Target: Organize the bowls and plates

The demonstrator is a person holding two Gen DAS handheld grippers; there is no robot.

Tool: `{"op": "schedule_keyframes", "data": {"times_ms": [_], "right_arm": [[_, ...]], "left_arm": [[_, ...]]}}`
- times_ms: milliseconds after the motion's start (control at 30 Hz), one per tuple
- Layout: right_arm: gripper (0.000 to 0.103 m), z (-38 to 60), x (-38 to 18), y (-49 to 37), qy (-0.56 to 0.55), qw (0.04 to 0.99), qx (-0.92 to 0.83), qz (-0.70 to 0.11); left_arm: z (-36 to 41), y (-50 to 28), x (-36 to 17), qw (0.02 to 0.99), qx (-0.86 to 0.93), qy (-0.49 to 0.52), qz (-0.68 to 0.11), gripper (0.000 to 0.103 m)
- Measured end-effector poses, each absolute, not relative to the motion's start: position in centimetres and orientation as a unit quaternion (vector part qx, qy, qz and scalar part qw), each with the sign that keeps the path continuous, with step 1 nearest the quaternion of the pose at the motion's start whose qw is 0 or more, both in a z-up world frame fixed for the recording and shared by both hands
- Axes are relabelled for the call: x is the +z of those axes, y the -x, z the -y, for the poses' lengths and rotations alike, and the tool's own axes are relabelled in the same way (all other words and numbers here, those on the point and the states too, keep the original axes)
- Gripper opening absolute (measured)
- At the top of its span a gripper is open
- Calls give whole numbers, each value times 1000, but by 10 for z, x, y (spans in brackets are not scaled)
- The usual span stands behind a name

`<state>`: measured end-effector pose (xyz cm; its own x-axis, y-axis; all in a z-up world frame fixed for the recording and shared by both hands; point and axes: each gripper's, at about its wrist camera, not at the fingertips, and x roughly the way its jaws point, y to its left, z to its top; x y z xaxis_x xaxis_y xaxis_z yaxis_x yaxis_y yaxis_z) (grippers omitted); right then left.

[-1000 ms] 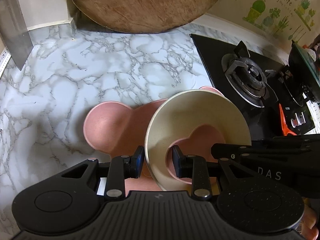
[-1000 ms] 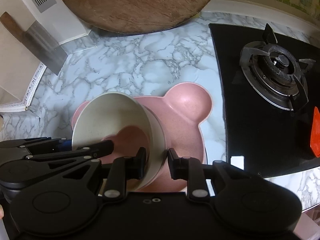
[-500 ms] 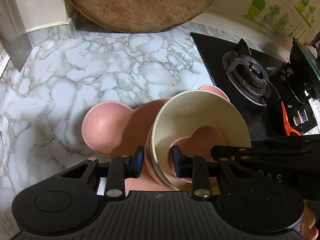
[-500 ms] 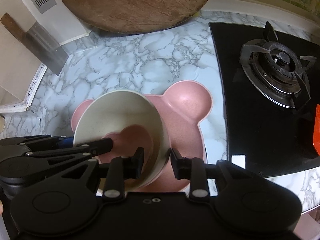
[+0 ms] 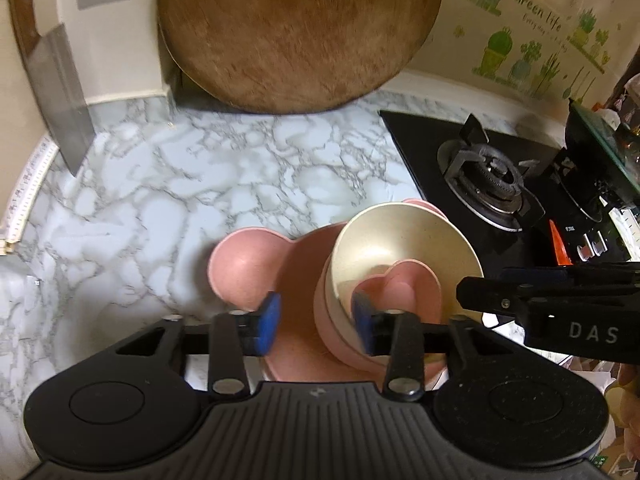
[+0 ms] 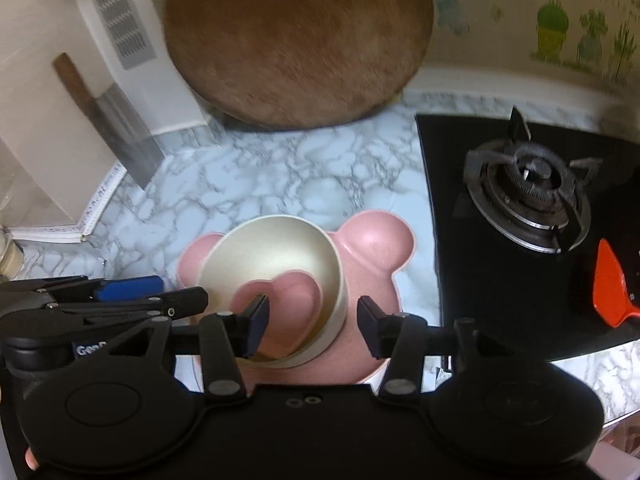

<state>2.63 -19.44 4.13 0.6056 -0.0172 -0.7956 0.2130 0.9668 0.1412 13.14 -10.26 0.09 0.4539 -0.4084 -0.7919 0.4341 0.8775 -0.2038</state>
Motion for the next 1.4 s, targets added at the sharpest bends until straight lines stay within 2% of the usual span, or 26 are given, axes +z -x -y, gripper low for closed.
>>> {"op": "schedule_keyframes", "data": {"times_ms": [33, 167, 233, 400, 467, 533, 600, 700, 867, 1033, 1400], "right_arm": [[54, 191, 43, -22, -108, 893, -64, -432], [63, 181, 51, -4, -95, 909, -58, -402], [68, 176, 53, 5, -89, 917, -55, -384], [84, 165, 56, 25, -84, 931, -41, -354], [88, 160, 57, 33, -78, 936, -36, -342], [96, 156, 58, 42, -76, 941, -31, -329], [99, 153, 60, 51, -75, 946, -27, -314], [102, 150, 62, 61, -74, 952, -17, -297], [103, 143, 67, 76, -64, 959, -9, -276], [103, 141, 70, 83, -70, 961, -3, -266], [103, 138, 70, 85, -72, 962, 3, -264]], "left_arm": [[99, -128, 3, 855, -248, -11, -455, 52], [85, -112, 11, 865, -252, -10, -434, 54], [79, -104, 14, 869, -253, -8, -424, 59], [63, -82, 22, 884, -251, -9, -395, 60], [57, -75, 25, 887, -251, -7, -387, 64], [51, -67, 27, 894, -247, -9, -374, 71], [45, -58, 29, 900, -247, -9, -360, 72], [40, -45, 31, 908, -242, -18, -341, 80], [30, -29, 33, 911, -254, -13, -326, 82], [22, -22, 32, 913, -251, 4, -322, 102], [15, -15, 32, 915, -247, 15, -318, 102]]}}
